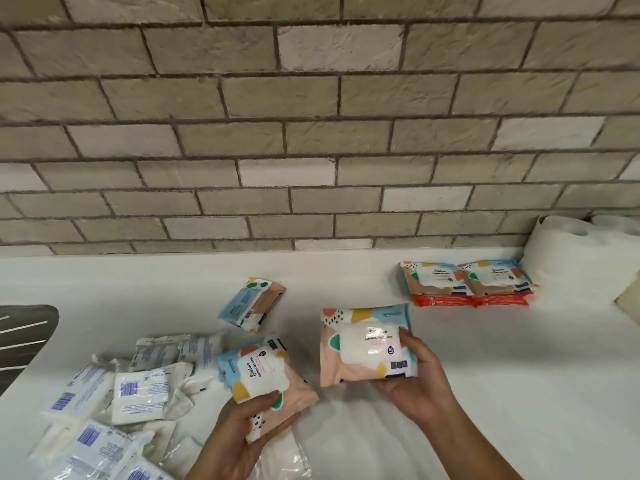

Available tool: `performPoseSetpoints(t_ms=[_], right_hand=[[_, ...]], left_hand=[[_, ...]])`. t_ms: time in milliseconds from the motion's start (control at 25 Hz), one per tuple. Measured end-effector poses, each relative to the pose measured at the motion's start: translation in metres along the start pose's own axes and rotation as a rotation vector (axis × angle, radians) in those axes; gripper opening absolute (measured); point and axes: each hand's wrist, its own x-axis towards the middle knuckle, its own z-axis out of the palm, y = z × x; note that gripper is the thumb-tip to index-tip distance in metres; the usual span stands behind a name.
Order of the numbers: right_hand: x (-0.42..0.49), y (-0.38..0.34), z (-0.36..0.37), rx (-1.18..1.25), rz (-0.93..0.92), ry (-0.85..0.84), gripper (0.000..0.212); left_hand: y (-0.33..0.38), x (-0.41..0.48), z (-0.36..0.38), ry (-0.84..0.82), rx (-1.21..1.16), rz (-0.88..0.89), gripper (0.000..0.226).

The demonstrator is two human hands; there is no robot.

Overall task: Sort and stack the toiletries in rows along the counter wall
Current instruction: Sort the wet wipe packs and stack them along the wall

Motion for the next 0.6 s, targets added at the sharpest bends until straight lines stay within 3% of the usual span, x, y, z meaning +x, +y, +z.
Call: performPoseSetpoints(t_ms=[40,160,200,360,480,600], right_hand=[[-0.001,0.000,-0.008,0.045,0.034,-0.006,0.024],[-0.005,-0.007,-0.026,0.076,0.058,0.004,0.069],[-0.007,-0.013,-0.030,0.071,0.063,0.008,0.073],[-0.018,-0.040,-0.043,-0.106,0.043,-0.024,0.050],[-0.021,-0.063,-0.061,-0.315,0.056,-0.050,0.062],[-0.019,-0.093,-0.071,-0.348,0.004,-0.036,0.071]], left_hand=[[-0.003,0.000,0.007,-0.019,0.030,-0.004,0.055],[-0.014,0.002,0.029,-0.097,0.110,0.002,0.058],[-0.018,0.002,0.037,-0.113,0.135,0.004,0.057],[-0.035,0.008,0.070,-0.085,0.235,0.012,0.055],[-0.048,0.013,0.099,-0.038,0.232,-0.015,0.041],[-0.052,0.018,0.114,0.002,0.125,-0.058,0.045]])
